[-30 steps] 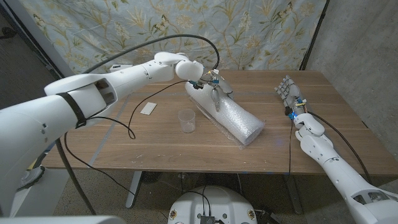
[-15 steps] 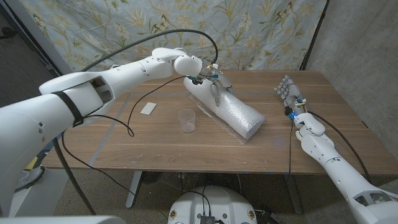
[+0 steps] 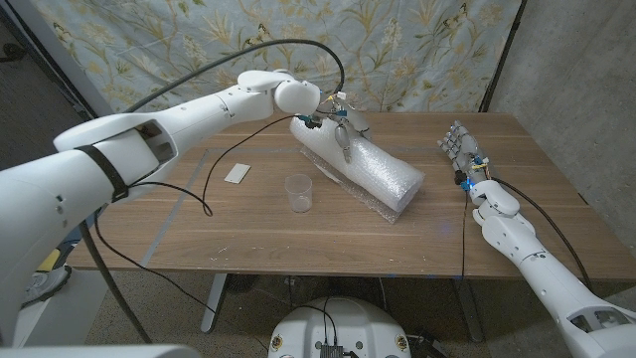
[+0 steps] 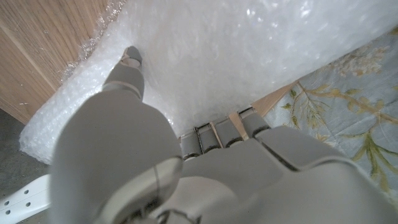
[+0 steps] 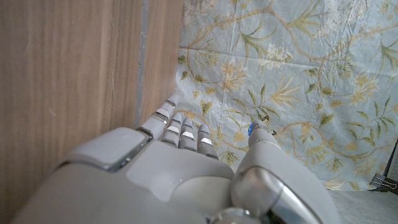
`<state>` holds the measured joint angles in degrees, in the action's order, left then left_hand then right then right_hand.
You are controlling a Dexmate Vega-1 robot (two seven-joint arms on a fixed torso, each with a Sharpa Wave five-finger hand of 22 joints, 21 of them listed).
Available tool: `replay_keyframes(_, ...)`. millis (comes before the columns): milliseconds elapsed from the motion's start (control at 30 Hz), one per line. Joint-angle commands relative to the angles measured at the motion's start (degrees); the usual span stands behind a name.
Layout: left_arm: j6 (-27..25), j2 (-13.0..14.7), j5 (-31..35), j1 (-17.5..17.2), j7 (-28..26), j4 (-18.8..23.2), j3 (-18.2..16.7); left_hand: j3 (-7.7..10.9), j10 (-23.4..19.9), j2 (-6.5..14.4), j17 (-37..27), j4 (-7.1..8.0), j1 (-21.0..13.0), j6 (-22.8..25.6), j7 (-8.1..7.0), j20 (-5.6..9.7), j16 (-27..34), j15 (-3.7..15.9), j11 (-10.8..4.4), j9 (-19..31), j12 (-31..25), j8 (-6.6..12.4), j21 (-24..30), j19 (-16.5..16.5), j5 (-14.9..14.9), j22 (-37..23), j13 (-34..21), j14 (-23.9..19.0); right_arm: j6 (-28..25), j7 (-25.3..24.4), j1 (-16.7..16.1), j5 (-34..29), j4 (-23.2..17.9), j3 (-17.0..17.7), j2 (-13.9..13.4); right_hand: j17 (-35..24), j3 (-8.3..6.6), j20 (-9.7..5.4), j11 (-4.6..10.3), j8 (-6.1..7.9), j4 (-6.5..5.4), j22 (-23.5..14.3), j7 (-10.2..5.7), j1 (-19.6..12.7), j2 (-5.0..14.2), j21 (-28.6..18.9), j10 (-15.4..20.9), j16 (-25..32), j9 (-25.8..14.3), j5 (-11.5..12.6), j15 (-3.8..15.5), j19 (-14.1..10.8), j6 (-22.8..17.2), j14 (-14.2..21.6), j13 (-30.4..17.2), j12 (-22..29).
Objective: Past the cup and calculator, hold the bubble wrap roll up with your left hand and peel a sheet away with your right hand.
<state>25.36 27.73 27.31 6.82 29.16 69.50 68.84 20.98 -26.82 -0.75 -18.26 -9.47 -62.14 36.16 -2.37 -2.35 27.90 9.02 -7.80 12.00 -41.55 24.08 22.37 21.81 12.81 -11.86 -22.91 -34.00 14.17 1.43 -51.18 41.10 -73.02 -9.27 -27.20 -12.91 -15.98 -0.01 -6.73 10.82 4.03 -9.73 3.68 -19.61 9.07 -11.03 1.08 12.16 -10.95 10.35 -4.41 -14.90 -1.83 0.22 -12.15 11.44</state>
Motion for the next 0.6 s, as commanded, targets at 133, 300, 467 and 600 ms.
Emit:
replay_keyframes(133,-6.4,1.5,-3.6,-0.6,4.5,4.9,-2.8,-0.01,-3.3,4.3,-0.4,0.34,-3.9,3.3,-1.84,-0.12,-0.2,0.78,-3.28,2.5,-0.2,1.11,0.3,-0.2,0.5,-0.1,-4.1,-1.0,-1.3,-0.5,-1.3,-0.2,-2.2,0.3,-1.0,-0.1,-0.30,0.09,-0.22,0.42,0.27,-0.2,0.27,0.3,-0.08,-0.2,-0.3,0.3,-0.1,-0.2,0.06,-0.1,0.1,-0.3,-0.1,0.4)
replay_keyframes(300,-8.5,2.9,-3.5,-1.3,4.1,8.3,-4.1,0.00,-3.4,4.4,-0.4,0.42,-3.8,3.3,-1.70,-0.19,-0.2,0.72,-3.16,2.6,-0.2,1.20,0.3,-0.3,0.5,-0.1,-4.3,-1.3,-1.7,-0.3,-1.7,-0.2,-2.9,0.4,-1.4,-0.1,-0.34,0.06,-0.25,0.43,0.30,-0.2,0.28,0.3,-0.07,-0.2,-0.3,0.2,-0.1,-0.2,0.07,-0.1,0.1,-0.4,-0.1,0.4)
replay_keyframes(467,-9.0,4.0,-3.1,-3.2,-0.5,10.1,-6.2,-0.06,-3.4,4.4,-0.4,0.36,-3.9,3.5,-1.87,-0.10,-0.3,0.80,-3.08,2.8,-0.2,1.40,0.3,-0.4,0.5,-0.1,-4.5,-1.3,-2.1,-0.2,-2.1,-0.1,-3.7,0.5,-1.6,-0.1,-0.37,0.06,-0.24,0.51,0.32,-0.2,0.41,0.3,-0.06,-0.2,-0.3,0.3,-0.1,-0.2,0.10,-0.1,-0.1,-0.4,-0.1,0.4)
replay_keyframes(600,-10.1,4.4,-3.8,-4.7,-3.1,11.0,-7.8,-0.08,-3.4,4.5,-0.4,0.38,-3.9,3.7,-1.75,-0.06,-0.4,0.83,-3.19,2.9,-0.2,1.54,0.3,-0.5,0.5,-0.1,-4.6,-1.3,-2.6,-0.2,-2.5,-0.2,-4.4,0.6,-1.9,-0.1,-0.39,0.03,-0.24,0.52,0.34,-0.2,0.44,0.3,-0.07,-0.2,-0.3,0.3,-0.1,-0.2,0.11,-0.1,-0.2,-0.4,-0.1,0.4)
